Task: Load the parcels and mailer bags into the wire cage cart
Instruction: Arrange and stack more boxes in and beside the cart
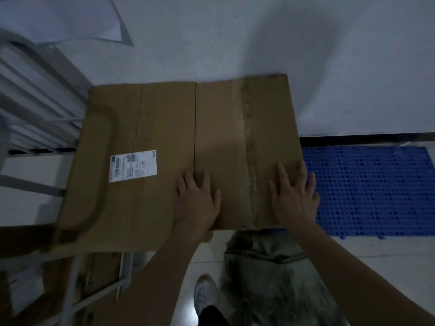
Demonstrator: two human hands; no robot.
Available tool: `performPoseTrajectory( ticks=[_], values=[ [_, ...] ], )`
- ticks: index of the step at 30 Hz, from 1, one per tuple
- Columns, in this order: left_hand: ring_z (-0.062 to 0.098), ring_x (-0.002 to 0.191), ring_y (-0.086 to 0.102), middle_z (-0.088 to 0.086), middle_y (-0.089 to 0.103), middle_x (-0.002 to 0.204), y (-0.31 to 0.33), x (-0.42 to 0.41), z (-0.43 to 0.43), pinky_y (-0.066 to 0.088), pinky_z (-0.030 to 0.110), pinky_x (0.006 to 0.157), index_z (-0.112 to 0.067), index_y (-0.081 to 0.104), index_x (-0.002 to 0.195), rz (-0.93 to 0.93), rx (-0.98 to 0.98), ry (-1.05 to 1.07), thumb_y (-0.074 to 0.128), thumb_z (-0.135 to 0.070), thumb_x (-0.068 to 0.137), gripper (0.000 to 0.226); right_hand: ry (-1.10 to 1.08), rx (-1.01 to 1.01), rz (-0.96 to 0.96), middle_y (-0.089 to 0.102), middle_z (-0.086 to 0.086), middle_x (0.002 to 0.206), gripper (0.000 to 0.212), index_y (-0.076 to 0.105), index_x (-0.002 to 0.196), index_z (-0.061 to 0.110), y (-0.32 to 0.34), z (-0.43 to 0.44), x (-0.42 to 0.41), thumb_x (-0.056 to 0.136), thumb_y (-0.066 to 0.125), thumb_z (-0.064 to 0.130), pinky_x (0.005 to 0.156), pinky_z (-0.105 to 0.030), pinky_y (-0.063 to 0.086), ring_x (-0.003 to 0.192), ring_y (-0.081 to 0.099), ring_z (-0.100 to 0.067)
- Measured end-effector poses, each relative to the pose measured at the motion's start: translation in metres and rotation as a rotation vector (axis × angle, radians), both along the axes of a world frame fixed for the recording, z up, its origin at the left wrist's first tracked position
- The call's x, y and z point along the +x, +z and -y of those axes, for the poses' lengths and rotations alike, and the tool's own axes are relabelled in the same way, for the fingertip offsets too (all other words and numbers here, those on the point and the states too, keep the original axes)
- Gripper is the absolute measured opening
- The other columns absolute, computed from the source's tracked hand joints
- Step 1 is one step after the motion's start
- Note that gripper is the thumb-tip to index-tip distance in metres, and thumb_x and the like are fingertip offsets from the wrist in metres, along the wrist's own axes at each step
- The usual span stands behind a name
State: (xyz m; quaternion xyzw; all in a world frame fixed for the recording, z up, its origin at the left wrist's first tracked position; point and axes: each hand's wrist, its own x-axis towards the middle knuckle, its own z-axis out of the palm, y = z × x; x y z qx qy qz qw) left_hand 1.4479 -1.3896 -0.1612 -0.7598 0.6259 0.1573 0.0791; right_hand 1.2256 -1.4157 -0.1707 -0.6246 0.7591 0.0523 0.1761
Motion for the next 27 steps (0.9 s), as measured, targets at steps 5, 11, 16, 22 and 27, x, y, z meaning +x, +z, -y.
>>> performPoseTrajectory(
  ticks=[5,11,16,22,27],
  values=[
    [0.04,0.149,0.007,0.022,0.007,0.163,-0.017,-0.017,0.007,0.018,0.054,0.118,-0.023,0.004,0.159,0.013,-0.058,-0.028,0.02,-0.065,0.098,0.076,-0.003,-0.102,-0.017,-0.011,-0.001,0.165,0.065,0.01,0.156,0.042,-0.016,0.005,-0.011,0.097,0.014,0.069,0.105,-0.058,0.04,0.148,0.015,-0.038],
    [0.039,0.131,0.038,0.017,0.007,0.158,-0.018,-0.033,0.019,0.044,0.044,0.103,-0.044,0.002,0.154,-0.271,-0.11,0.045,0.036,-0.074,0.091,0.078,-0.069,-0.119,-0.013,0.003,-0.009,0.163,0.065,0.009,0.154,0.047,-0.01,0.008,-0.042,0.094,0.017,0.071,0.092,-0.055,0.051,0.14,0.032,-0.041],
    [0.033,0.102,0.058,0.014,0.03,0.137,-0.01,-0.059,0.026,0.055,0.039,0.082,-0.054,-0.003,0.15,-0.318,-0.078,0.109,0.044,-0.089,0.074,0.095,-0.165,-0.087,0.053,0.037,-0.019,0.133,0.074,0.005,0.15,0.054,-0.009,0.016,-0.065,0.084,0.018,0.084,0.08,-0.052,0.055,0.101,0.056,-0.04],
    [0.029,0.092,0.057,0.013,0.031,0.136,0.039,-0.069,0.032,0.052,0.036,0.078,-0.051,-0.002,0.152,-0.318,-0.012,0.113,0.05,-0.095,0.061,0.114,-0.252,-0.134,0.094,0.043,-0.022,0.127,0.092,0.018,0.147,0.051,0.037,0.021,-0.064,0.068,0.033,0.097,0.078,-0.055,0.055,0.088,0.059,-0.042],
    [0.029,0.107,0.055,0.012,0.027,0.143,0.14,-0.068,0.011,0.04,0.031,0.076,-0.052,-0.006,0.151,-0.27,-0.02,0.075,0.051,-0.094,0.062,0.114,-0.26,-0.145,0.11,0.046,-0.02,0.126,0.102,0.017,0.149,0.049,0.137,-0.009,-0.066,0.062,0.039,0.096,0.079,-0.055,0.055,0.096,0.06,-0.042]
  ],
)
